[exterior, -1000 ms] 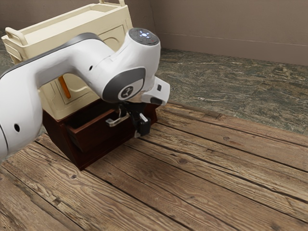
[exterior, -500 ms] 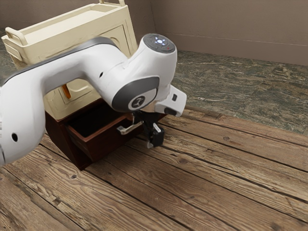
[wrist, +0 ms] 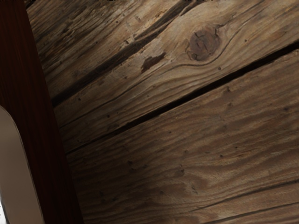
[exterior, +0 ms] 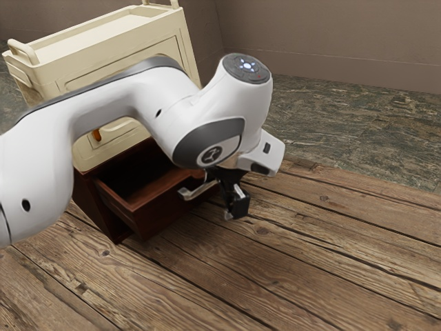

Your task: Pull the drawer handle with one arm to open the drawer

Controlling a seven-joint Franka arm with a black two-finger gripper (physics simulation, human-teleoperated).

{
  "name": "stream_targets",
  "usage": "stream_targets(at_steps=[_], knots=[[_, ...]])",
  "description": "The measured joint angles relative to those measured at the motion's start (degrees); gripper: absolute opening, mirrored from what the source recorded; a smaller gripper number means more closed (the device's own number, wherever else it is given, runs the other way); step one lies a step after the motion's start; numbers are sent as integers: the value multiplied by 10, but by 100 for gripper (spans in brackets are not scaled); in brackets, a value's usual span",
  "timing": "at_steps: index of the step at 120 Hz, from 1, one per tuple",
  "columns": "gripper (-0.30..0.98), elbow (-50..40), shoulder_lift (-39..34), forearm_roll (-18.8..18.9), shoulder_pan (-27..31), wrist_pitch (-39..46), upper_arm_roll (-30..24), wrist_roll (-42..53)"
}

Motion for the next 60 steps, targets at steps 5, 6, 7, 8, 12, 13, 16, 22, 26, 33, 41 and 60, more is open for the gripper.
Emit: stream_targets(at_steps=[5,6,7,8,12,13,16,22,26,33,41,60], knots=[[68,0,0,0,-2,0,0,0],[68,0,0,-1,-2,0,0,0],[68,0,0,-2,-3,0,0,0],[69,0,0,-3,-3,0,0,0],[69,0,0,-8,-3,0,0,0],[69,0,0,-10,-3,0,0,0],[69,1,0,-13,-4,0,0,0],[69,1,0,-21,-7,0,0,-1],[69,1,0,-27,-8,0,0,-1],[68,3,-1,-43,-8,1,1,-1],[68,4,-1,-55,-8,1,1,-2],[61,6,-10,-64,-11,2,1,-3]])
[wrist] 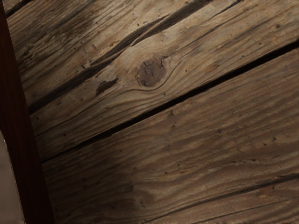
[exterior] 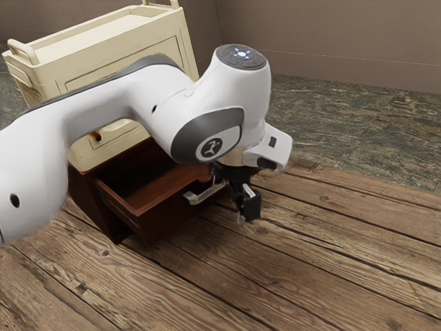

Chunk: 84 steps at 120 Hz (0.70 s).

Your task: Pull the drawer handle with one arm to open the drawer

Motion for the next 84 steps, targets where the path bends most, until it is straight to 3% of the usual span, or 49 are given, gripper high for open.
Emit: stream_targets(at_steps=[18,65,84], knots=[[53,-1,-15,2,-2,0,6,-1],[66,30,-62,-3,-5,-26,16,17],[68,40,-99,-37,57,-48,-4,66]])
